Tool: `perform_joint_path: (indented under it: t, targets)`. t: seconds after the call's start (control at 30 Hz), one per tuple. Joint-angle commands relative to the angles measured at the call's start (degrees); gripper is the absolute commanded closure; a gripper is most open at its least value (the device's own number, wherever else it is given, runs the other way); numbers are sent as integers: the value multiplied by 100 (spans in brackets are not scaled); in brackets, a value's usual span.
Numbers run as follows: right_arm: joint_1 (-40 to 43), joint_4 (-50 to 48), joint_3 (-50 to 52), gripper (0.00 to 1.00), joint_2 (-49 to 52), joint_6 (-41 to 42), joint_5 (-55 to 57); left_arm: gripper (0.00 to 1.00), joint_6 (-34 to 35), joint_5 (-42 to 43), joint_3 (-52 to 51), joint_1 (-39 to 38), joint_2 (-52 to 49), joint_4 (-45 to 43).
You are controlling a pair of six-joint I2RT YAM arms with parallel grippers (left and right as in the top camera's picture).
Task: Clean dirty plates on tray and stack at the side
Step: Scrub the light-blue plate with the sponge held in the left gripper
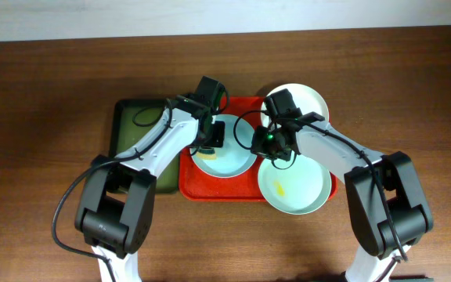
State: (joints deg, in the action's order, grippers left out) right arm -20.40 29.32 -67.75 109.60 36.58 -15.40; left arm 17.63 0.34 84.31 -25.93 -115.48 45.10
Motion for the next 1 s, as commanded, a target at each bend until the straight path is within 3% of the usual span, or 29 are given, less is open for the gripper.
perform_joint_path:
  t: [0.0,0.17,0.23,0.33,0.4,0.53,0.67,0.97]
  targets:
    - [-33,-17,26,96,39,278,-42,100,125,-85,-175,-20,94,-140]
    - [-33,-17,26,96,39,271,-44,100,214,-208,-1051,-22,94,-1351]
    - [-33,-15,26,96,39,271,-44,100,658,-181,-1486,-22,94,-1644]
    - [-118,-39,26,96,39,271,-22,100,715,1458,-1674,-17,98,-2013]
    - [-181,-59,26,96,39,269,181,100,702,1980,-1464,39,166,-2155]
    - [-181,-57,26,96,39,221,210,100,468,1661,-859,385,796,-1578]
    - [-181,-57,26,96,39,136,210,100,-149,319,-603,398,953,-988]
    - [-184,85,26,96,39,-337,210,100,-232,219,-605,380,229,-1193]
